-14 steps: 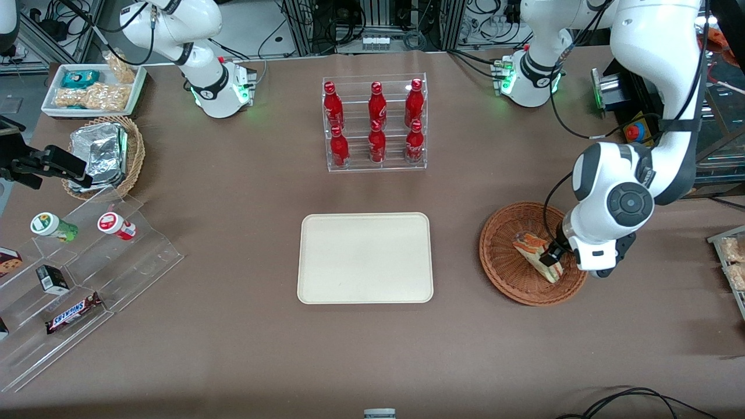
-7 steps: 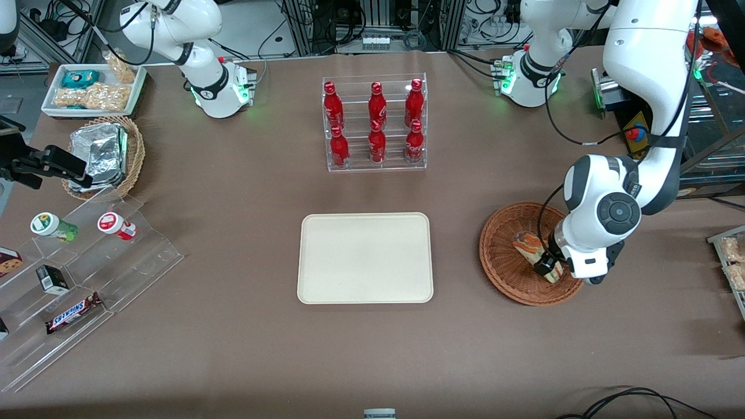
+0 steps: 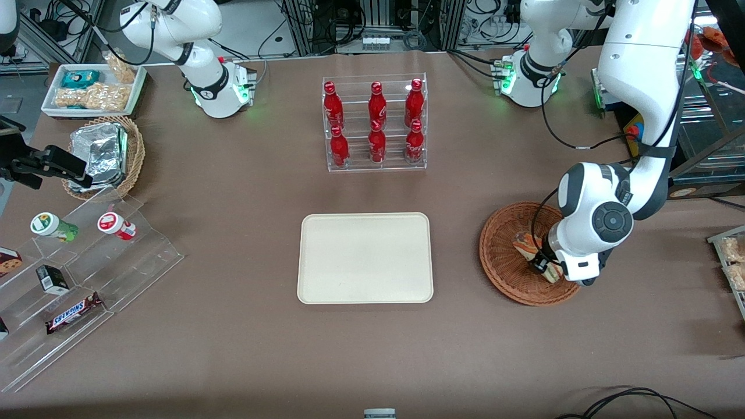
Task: Place sandwich from basket to tray
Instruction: 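Lower the left gripper onto the wrapped sandwich and close on it, then lift the sandwich and carry it over the cream tray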
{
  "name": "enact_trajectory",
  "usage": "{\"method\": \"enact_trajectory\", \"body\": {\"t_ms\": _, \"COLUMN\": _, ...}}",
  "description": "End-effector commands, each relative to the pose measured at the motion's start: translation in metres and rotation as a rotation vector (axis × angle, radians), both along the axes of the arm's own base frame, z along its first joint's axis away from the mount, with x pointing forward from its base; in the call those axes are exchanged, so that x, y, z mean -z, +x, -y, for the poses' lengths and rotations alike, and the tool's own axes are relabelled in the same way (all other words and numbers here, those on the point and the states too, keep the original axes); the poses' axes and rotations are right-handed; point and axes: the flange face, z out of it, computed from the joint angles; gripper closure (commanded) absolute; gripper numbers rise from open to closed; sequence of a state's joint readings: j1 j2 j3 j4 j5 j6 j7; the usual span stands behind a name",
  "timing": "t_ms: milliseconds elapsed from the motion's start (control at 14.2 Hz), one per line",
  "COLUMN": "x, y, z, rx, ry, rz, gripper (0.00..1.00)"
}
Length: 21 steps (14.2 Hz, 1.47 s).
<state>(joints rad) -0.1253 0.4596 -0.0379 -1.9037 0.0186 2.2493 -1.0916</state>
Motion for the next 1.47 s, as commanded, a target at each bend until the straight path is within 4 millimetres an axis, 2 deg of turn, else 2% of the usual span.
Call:
{"method": "enact_trajectory", "body": {"t_ms": 0, "x": -0.011, "y": 0.001, "z": 0.003, "rx": 0.056, "ry": 0.005, "rz": -0.020, "gripper": 0.97}}
{"method": "enact_trajectory", "body": {"t_ms": 140, "x": -0.038, "y": 0.006, "z": 0.006, "rx": 0.100, "ry": 0.009, "rz": -0.070, "gripper": 1.00}}
{"method": "enact_trajectory", "body": {"t_ms": 211, "x": -0.052, "y": 0.010, "z": 0.015, "rx": 0.136, "ry": 0.009, "rz": -0.098, "gripper": 1.00}}
{"method": "enact_trajectory", "body": {"t_ms": 281, "x": -0.066, "y": 0.011, "z": 0.035, "rx": 0.176, "ry": 0.007, "rz": -0.109, "gripper": 1.00}}
{"method": "enact_trajectory", "body": {"t_ms": 421, "x": -0.080, "y": 0.012, "z": 0.061, "rx": 0.251, "ry": -0.006, "rz": -0.087, "gripper": 1.00}}
{"method": "enact_trajectory", "body": {"t_ms": 561, "x": -0.095, "y": 0.017, "z": 0.103, "rx": 0.532, "ry": -0.061, "rz": -0.047, "gripper": 0.99}}
{"method": "enact_trajectory", "body": {"t_ms": 632, "x": -0.093, "y": 0.022, "z": 0.118, "rx": 0.607, "ry": -0.082, "rz": -0.038, "gripper": 0.98}}
{"method": "enact_trajectory", "body": {"t_ms": 702, "x": -0.100, "y": 0.025, "z": 0.145, "rx": 0.675, "ry": -0.098, "rz": -0.012, "gripper": 0.95}}
{"method": "enact_trajectory", "body": {"t_ms": 912, "x": -0.083, "y": 0.023, "z": 0.221, "rx": 0.782, "ry": -0.156, "rz": 0.040, "gripper": 0.96}}
{"method": "enact_trajectory", "body": {"t_ms": 1053, "x": -0.062, "y": 0.009, "z": 0.286, "rx": 0.790, "ry": -0.171, "rz": 0.091, "gripper": 0.96}}
{"method": "enact_trajectory", "body": {"t_ms": 1123, "x": -0.051, "y": 0.010, "z": 0.309, "rx": 0.766, "ry": -0.151, "rz": 0.112, "gripper": 0.97}}
{"method": "enact_trajectory", "body": {"t_ms": 1263, "x": -0.039, "y": 0.010, "z": 0.346, "rx": 0.720, "ry": -0.109, "rz": 0.149, "gripper": 0.97}}
{"method": "enact_trajectory", "body": {"t_ms": 1404, "x": -0.028, "y": 0.001, "z": 0.379, "rx": 0.700, "ry": -0.114, "rz": 0.165, "gripper": 0.97}}
